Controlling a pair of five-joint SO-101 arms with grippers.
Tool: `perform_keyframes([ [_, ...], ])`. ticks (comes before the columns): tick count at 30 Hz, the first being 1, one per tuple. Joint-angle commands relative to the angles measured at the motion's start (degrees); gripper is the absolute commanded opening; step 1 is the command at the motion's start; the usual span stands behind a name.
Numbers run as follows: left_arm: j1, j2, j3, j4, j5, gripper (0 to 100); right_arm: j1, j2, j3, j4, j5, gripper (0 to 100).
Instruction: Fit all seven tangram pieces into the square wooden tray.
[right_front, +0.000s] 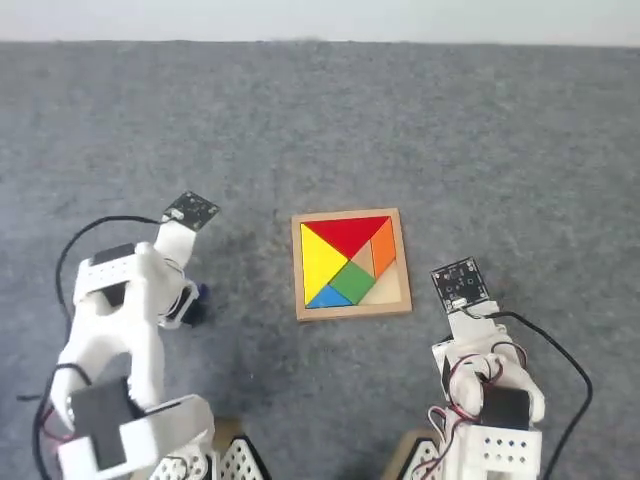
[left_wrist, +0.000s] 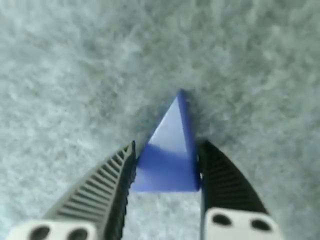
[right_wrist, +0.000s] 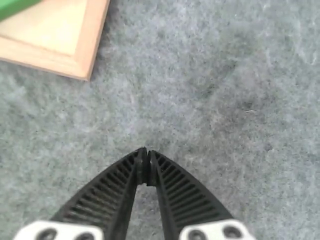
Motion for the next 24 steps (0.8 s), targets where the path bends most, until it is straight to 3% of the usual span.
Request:
perform_keyframes([
  [1,0.26,3.78,-5.32,-0.18,0.18,16,-0.22,-0.92,0.97,0.04,0.44,0.8],
  [6,0.7,4.48,-12.97,6.24,1.23,7,-0.22,-0.92,0.97,0.04,0.44,0.8],
  [16,2.55,4.92,-27.65,21.1,1.32,5,-0.22,-0.92,0.97,0.04,0.44,0.8],
  [21,4.66,5.01,-27.56,22.59,1.41,6,-0.22,-0.92,0.97,0.04,0.44,0.8],
  [24,3.96,5.01,-27.74,19.69,1.49,11,-0.22,-0.92,0.97,0.04,0.44,0.8],
])
